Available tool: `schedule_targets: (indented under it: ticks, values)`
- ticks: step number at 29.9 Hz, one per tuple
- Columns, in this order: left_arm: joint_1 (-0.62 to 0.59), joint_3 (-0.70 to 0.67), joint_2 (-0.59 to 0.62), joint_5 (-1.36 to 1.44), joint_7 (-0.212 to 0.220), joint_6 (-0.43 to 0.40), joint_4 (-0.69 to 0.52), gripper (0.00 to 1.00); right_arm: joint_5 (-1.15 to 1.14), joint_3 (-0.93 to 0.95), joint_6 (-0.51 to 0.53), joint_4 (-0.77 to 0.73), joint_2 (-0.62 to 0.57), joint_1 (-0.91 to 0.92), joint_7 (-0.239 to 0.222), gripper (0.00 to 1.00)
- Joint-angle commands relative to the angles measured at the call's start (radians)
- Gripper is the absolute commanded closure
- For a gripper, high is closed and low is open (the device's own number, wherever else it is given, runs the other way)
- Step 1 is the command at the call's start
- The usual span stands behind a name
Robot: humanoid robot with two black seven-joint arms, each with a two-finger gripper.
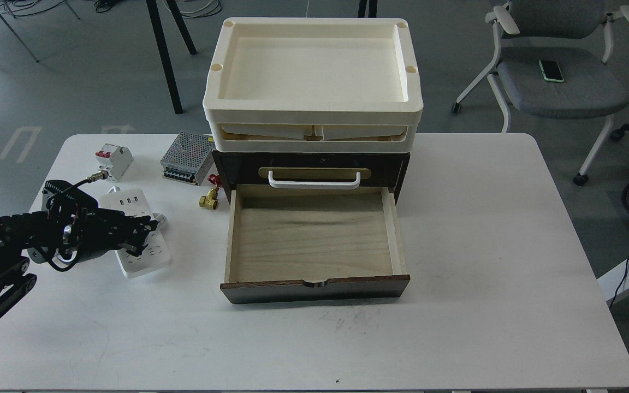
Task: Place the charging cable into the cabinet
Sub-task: 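Close the left gripper on the white power strip and its cable, then lift the power strip and carry it over the open drawer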
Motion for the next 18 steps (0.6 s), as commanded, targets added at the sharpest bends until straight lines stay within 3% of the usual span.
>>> schedule_targets:
  ticks: [1, 12, 18]
  values:
    - [-0.004, -0.002, 0.001, 0.0, 0.0, 0.031, 0.0, 0.99, 0.0, 0.004, 0.0, 0.0, 0.0, -0.006, 0.001, 0.0]
    - [-0.042, -0.003, 0.028, 0.0, 0.0, 0.04, -0.02, 1.0, 0.0, 0.004, 0.0, 0.0, 0.0, -0.016, 0.004, 0.0]
    - [-0.042, -0.005, 0.13, 0.0, 0.0, 0.014, -0.135, 1.0, 0.0, 0.004, 0.0, -0.002, 0.0, -0.026, 0.008, 0.0]
